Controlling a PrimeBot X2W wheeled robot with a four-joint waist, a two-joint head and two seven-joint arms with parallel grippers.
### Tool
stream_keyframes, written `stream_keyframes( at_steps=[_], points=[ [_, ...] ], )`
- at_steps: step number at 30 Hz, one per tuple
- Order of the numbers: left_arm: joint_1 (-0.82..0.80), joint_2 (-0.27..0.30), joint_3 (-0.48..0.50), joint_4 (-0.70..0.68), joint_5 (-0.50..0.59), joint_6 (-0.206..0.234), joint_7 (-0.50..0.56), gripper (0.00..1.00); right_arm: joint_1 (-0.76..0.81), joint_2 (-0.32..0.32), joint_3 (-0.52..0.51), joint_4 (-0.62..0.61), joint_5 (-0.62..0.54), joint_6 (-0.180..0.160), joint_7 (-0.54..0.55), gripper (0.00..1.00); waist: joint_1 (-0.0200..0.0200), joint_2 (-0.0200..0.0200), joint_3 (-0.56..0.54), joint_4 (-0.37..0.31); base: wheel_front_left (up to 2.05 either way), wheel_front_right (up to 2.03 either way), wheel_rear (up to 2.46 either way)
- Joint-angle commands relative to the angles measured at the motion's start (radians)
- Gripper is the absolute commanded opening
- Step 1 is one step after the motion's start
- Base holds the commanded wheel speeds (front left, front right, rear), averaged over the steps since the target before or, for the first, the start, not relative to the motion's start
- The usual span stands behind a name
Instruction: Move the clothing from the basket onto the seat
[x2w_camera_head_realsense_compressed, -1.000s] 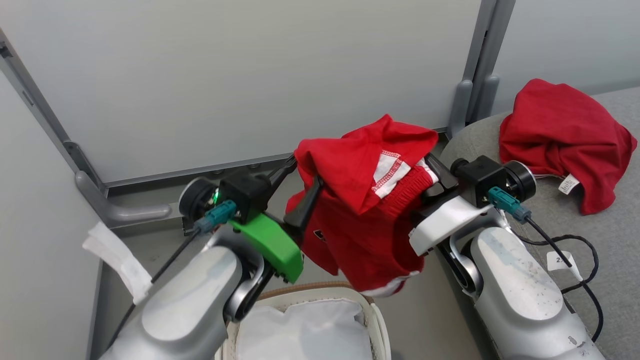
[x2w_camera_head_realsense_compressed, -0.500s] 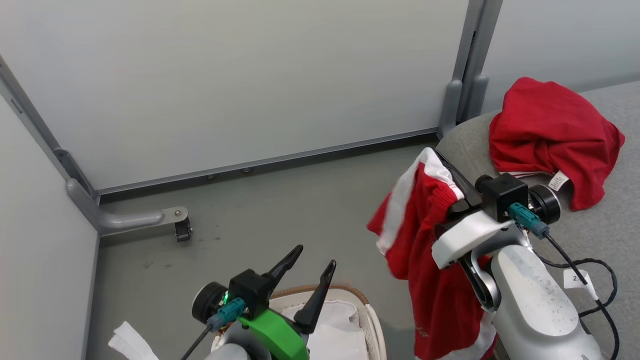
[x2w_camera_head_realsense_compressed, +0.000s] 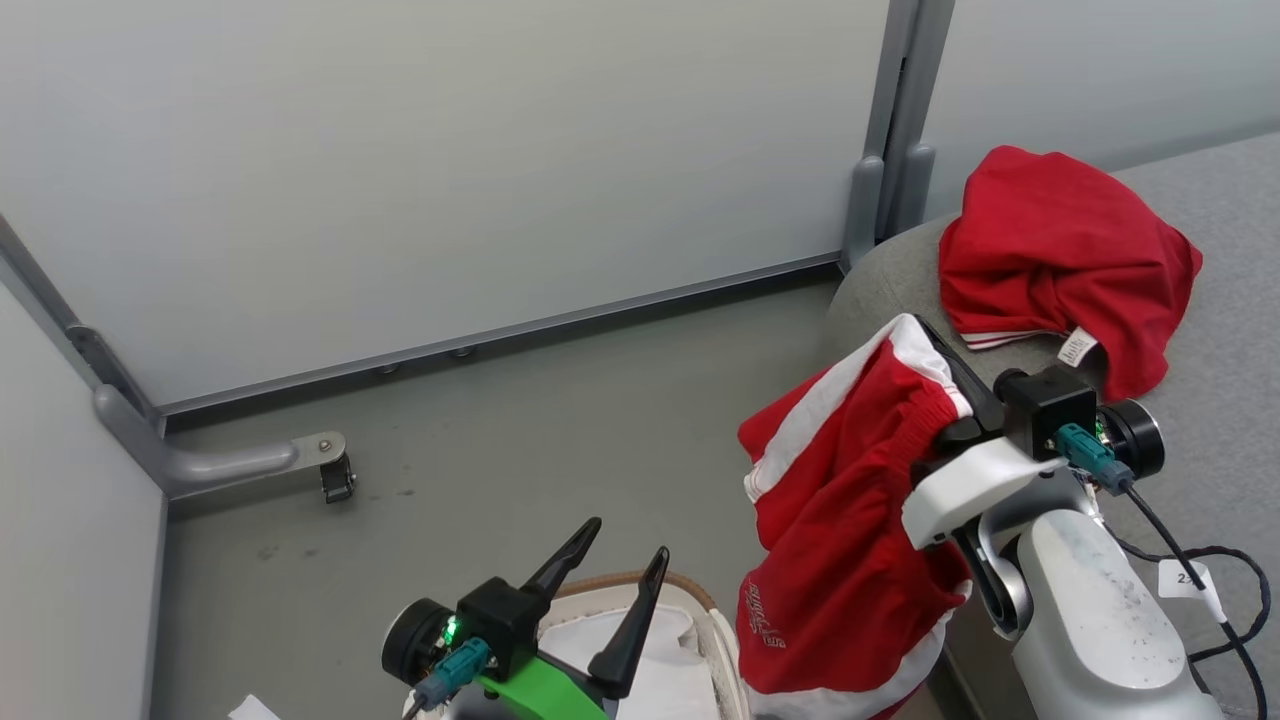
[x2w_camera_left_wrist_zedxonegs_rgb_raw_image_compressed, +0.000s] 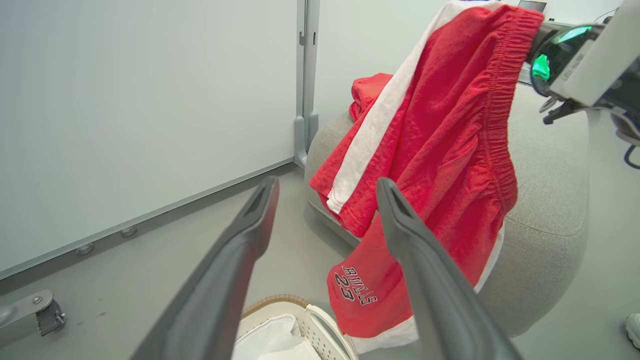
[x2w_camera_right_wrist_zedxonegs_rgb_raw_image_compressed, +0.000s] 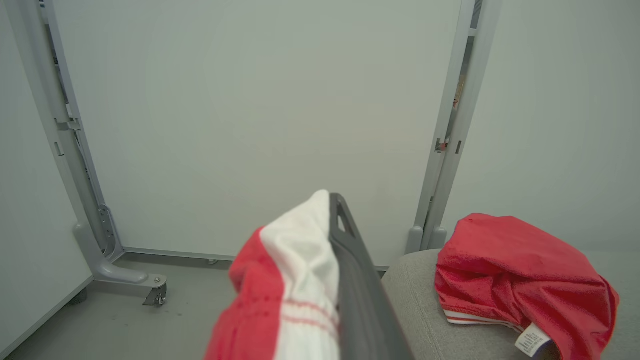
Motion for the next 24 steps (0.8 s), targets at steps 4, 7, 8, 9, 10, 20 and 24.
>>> stream_keyframes(
  at_steps=[4, 7, 8, 9, 10, 20, 24],
  points=[
    [0.015, -0.013, 0.018, -0.004, 0.035, -0.012, -0.002, 1.0, -0.021, -0.004, -0.031, -0.002, -0.029, -0.001, -0.002, 0.0, 0.0, 0.0, 0.022, -0.063, 0.0, 0.0, 0.0],
    [0.011, -0.027, 0.029, -0.005, 0.048, -0.018, -0.002, 1.0, -0.039, -0.004, -0.07, -0.002, -0.058, -0.001, -0.002, 0.0, 0.0, 0.0, 0.043, -0.121, 0.0, 0.0, 0.0],
    [0.01, -0.032, 0.039, -0.009, 0.049, -0.019, -0.002, 1.0, -0.048, -0.004, -0.076, -0.002, -0.07, -0.001, -0.002, 0.0, 0.0, 0.0, 0.052, -0.147, 0.0, 0.0, 0.0],
    [0.008, -0.034, 0.043, -0.01, 0.054, -0.022, -0.002, 1.0, -0.054, -0.004, -0.084, -0.002, -0.081, -0.001, -0.002, 0.0, 0.0, 0.0, 0.058, -0.167, 0.0, 0.0, 0.0],
    [0.003, -0.038, 0.044, -0.009, 0.063, -0.025, -0.002, 1.0, -0.061, -0.004, -0.096, -0.003, -0.094, -0.001, -0.002, 0.0, 0.0, 0.0, 0.066, -0.191, 0.0, 0.0, 0.0],
    [-0.058, -0.056, 0.03, 0.017, 0.098, -0.042, -0.001, 1.0, -0.089, -0.007, -0.181, 0.007, -0.172, -0.001, -0.002, 0.0, 0.0, 0.0, 0.133, -0.361, 0.0, 0.0, 0.0],
    [-0.087, -0.055, 0.011, 0.036, 0.103, -0.047, -0.001, 1.0, -0.087, -0.01, -0.215, -0.002, -0.195, -0.001, -0.002, 0.0, 0.0, 0.0, 0.159, -0.369, 0.0, 0.0, 0.0]
  ],
)
